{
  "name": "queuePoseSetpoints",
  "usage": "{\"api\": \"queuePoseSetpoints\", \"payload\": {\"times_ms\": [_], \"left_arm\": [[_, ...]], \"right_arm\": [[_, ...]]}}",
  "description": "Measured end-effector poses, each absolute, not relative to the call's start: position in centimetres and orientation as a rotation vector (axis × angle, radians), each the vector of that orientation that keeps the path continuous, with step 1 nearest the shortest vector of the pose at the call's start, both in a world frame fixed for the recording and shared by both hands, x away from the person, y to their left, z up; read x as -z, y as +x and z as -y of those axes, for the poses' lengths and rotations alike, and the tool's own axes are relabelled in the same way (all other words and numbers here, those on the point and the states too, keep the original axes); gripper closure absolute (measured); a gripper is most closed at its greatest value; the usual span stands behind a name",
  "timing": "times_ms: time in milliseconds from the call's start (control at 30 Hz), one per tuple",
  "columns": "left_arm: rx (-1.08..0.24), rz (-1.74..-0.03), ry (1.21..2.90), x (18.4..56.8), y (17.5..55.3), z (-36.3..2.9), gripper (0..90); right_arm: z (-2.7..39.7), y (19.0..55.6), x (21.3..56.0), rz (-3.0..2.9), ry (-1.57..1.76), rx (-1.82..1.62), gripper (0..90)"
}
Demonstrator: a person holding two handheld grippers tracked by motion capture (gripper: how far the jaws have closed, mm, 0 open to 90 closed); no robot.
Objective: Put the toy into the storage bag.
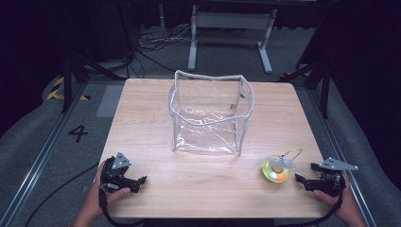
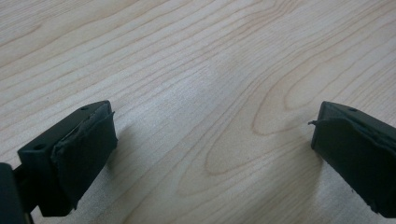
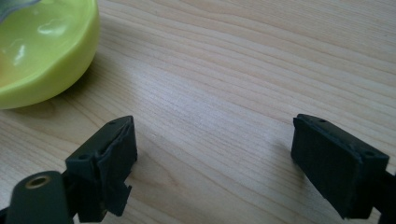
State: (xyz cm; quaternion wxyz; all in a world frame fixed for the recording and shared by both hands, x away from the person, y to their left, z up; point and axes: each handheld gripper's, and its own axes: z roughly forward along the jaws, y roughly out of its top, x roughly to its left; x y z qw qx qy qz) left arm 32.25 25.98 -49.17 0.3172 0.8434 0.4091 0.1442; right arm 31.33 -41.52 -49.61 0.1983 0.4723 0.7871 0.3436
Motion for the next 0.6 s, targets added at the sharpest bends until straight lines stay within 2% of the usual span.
{"api": "queuePoseSetpoints", "payload": {"times_ms": [600], "left_arm": [[-0.376, -1.067, 2.222, 49.16, 32.36, -26.06, 0.5]], "right_arm": [[41.27, 32.00, 48.83, -2.291, 1.306, -0.878, 15.5]]}}
